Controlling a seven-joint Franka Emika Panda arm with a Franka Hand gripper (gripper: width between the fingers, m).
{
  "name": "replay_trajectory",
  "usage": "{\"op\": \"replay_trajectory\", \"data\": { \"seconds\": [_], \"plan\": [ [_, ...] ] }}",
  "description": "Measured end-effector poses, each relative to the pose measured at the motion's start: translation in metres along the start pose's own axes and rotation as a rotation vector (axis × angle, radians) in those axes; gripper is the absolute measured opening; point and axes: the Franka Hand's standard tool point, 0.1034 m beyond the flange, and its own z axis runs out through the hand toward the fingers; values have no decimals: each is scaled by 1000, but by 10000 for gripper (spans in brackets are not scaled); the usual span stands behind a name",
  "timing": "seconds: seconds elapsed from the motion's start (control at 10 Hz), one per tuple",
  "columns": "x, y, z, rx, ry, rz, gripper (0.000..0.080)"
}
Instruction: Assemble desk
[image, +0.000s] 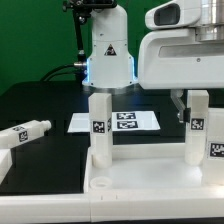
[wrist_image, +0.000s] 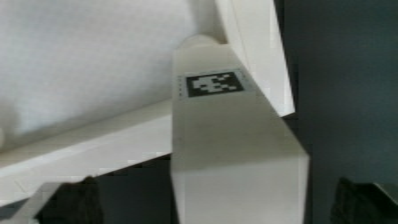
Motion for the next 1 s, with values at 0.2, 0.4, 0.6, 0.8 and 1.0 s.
{"op": "replay_trajectory", "data": {
  "seconds": [0.2,0.4,0.6,0.8,1.0],
  "plan": [
    [0,1,0,-4,1,34,589],
    [0,1,0,-4,1,123,410],
    [0,1,1,-5,1,257,284],
    [0,4,1,-7,0,402,284],
    [-1,10,1,-17,0,768,284]
  ]
}}
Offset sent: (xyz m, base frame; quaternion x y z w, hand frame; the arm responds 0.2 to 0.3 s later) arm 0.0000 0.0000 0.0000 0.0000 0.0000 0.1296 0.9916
